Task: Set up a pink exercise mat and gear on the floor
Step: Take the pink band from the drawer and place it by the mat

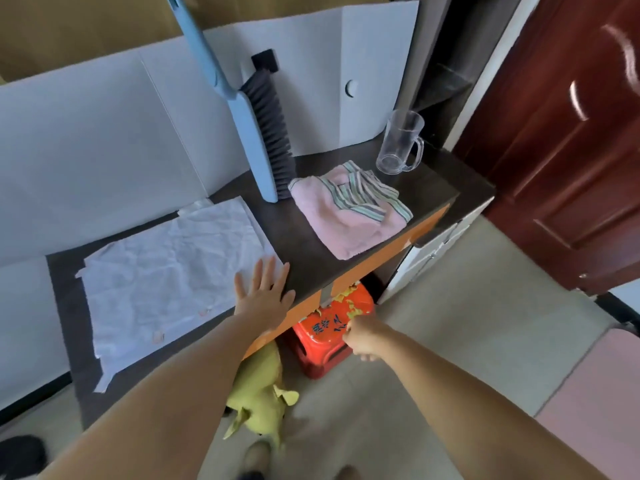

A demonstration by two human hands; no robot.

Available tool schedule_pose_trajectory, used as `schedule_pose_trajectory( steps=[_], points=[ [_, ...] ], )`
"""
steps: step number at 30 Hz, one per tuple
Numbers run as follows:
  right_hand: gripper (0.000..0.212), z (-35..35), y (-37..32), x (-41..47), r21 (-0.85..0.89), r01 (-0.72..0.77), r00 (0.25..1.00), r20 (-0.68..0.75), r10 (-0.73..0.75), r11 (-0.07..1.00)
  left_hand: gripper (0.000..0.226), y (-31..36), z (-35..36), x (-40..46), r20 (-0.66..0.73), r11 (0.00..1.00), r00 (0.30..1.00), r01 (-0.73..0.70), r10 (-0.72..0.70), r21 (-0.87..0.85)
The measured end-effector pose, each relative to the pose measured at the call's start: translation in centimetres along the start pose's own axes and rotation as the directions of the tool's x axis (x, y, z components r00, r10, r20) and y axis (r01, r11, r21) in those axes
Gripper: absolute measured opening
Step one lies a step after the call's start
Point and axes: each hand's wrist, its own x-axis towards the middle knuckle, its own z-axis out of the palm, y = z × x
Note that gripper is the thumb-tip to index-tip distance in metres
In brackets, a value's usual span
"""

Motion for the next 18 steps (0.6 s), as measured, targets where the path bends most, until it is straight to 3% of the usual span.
schedule_pose_trajectory(
  steps=[4,6,9,13,18],
  points=[
    [0.048,0.2,-0.8,3.1,0.132,0.004,1.0,-0.031,0.0,0.991,0.061,-0.2,0.0,0.4,0.02,1.0,1.0,0.012,-0.013,0.018],
    [0.052,0.7,-1.7,5.0,0.331,0.014,0.998,-0.063,0.007,0.944,0.061,-0.4,0.2,0.5,0.024,1.0,1.0,0.016,-0.016,0.026],
    [0.048,1.5,-3.8,7.6,0.699,-0.009,0.999,-0.03,0.042,0.715,0.061,-0.2,0.1,0.3,0.023,0.999,1.0,0.015,-0.016,0.03],
    [0.04,2.1,-5.0,9.2,0.892,-0.099,0.995,0.076,0.07,0.441,0.06,-0.1,0.0,0.2,0.028,1.0,0.999,0.016,-0.017,0.018],
    [0.037,2.5,-3.4,9.8,0.828,-0.116,0.992,0.12,0.029,0.549,0.061,-0.2,0.1,0.4,0.04,0.999,0.999,0.028,-0.029,0.035]
  ],
)
